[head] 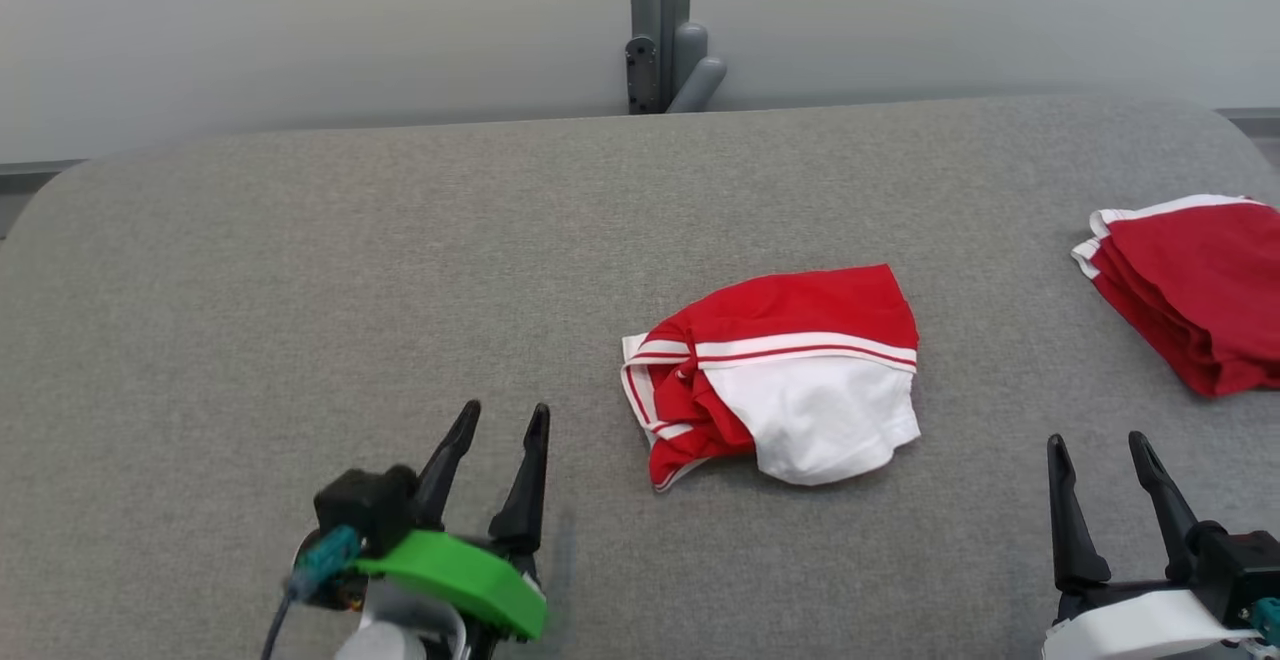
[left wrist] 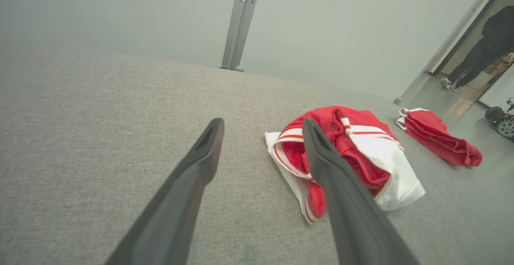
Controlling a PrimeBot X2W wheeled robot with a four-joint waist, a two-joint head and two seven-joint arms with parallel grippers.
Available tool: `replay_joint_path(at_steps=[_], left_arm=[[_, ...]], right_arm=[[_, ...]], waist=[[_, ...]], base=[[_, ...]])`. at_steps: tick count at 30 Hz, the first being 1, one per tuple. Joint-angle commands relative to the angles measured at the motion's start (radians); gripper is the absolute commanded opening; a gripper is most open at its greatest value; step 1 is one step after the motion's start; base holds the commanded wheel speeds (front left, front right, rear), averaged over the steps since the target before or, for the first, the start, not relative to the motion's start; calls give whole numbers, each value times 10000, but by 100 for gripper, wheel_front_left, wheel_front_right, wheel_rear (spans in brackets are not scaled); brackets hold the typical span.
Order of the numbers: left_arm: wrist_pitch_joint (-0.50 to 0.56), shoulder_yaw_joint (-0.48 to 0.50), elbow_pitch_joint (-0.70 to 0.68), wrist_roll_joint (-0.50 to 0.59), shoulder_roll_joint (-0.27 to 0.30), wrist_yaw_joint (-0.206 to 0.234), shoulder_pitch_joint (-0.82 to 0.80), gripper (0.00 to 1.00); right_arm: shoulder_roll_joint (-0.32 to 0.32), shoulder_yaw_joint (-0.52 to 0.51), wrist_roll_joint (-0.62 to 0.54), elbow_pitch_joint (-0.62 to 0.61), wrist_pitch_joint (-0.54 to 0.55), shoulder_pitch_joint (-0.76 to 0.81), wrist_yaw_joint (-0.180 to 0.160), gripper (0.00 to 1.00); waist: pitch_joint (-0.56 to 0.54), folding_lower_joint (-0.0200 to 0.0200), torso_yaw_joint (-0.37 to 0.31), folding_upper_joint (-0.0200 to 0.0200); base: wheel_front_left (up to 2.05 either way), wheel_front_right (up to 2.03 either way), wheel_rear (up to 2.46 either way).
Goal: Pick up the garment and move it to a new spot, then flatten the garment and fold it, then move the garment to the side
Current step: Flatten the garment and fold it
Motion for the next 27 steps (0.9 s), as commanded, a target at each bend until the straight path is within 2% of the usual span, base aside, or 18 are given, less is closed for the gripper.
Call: replay_joint_path(at_steps=[1, 8, 16, 27], left_arm=[[491, -349, 180, -1063, 12, 19, -556, 100], [1939, -2361, 607, -3443, 20, 684, -2201, 100], [1835, -3444, 1559, -3909, 17, 1260, -3198, 100], [1063, -3398, 2625, -3685, 82, 1806, -3572, 100]], right_arm=[[31, 72, 45, -22, -27, -109, -7, 100], [100, 196, 133, 132, -27, -345, -7, 100], [143, 179, 176, 209, -27, -469, -7, 100], [187, 62, 209, 232, -27, -341, -7, 100]], waist=[[196, 0, -426, 0], [491, 0, -1144, 0], [622, 0, -1784, 0], [627, 0, -1954, 0]], base=[[0, 0, 0], [0, 0, 0], [0, 0, 0], [0, 0, 0]])
